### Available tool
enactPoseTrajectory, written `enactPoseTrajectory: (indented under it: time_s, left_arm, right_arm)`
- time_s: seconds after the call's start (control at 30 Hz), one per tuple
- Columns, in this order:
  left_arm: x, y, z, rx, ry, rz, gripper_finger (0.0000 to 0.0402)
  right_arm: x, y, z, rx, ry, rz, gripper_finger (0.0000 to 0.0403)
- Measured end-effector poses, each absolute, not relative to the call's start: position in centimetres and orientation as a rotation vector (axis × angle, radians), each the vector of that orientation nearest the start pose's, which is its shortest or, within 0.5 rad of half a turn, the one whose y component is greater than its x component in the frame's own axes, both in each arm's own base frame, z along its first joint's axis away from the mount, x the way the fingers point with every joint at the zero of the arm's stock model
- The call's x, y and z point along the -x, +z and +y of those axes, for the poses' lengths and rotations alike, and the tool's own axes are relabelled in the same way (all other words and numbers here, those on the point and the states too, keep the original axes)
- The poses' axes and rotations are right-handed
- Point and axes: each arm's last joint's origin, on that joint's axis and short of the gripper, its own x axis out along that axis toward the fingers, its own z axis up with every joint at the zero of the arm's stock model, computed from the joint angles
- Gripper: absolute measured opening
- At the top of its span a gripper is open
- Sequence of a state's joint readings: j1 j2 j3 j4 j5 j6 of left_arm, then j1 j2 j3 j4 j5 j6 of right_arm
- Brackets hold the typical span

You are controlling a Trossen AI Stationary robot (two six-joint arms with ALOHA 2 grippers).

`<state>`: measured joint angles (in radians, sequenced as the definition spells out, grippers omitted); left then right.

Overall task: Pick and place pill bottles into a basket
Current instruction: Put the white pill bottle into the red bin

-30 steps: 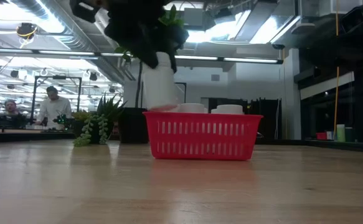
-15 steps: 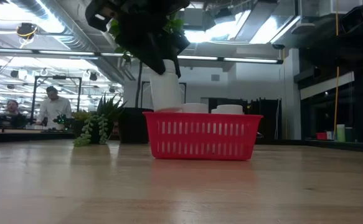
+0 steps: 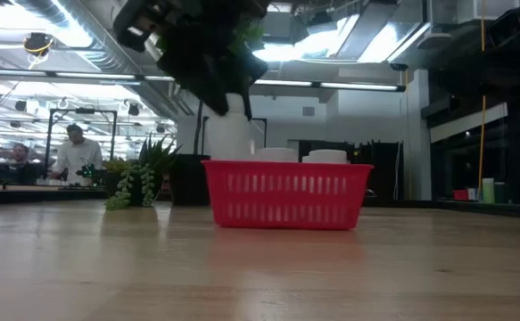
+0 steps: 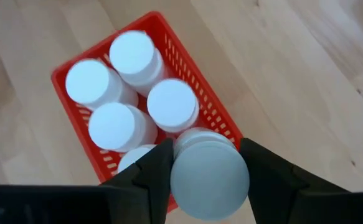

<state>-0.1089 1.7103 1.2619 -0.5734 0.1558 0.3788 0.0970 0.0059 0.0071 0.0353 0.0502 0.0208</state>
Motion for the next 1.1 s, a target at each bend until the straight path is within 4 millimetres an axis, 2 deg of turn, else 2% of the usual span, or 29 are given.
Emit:
enactPoseTrajectory:
  time_s: [0.33,0.5,0.63,0.83,1.0,1.1]
  left_arm:
    - [-34.4,21.1,-4.2,-0.309,-0.433,1.006,0.0158]
    - [-34.3,21.1,-4.2,-0.302,-0.429,1.007,0.0158]
    - [-34.7,20.6,-4.3,-0.3,-0.43,1.008,0.0158]
    - [-35.3,18.8,-4.3,-0.295,-0.436,1.045,0.0158]
    - [-35.5,18.5,-4.4,-0.277,-0.416,1.047,0.0158]
    - [-35.6,18.6,-4.4,-0.257,-0.4,1.039,0.0185]
  right_arm:
    - [-9.7,16.9,0.8,-0.023,0.047,-0.036,0.0163]
    - [-9.7,16.9,0.8,-0.023,0.047,-0.035,0.0163]
    - [-9.7,16.9,0.8,-0.023,0.047,-0.036,0.0163]
    - [-9.7,16.9,0.8,-0.023,0.047,-0.036,0.0163]
    - [-9.7,16.9,0.8,-0.023,0.047,-0.036,0.0163]
    - [-9.7,16.9,0.8,-0.023,0.047,-0.036,0.0163]
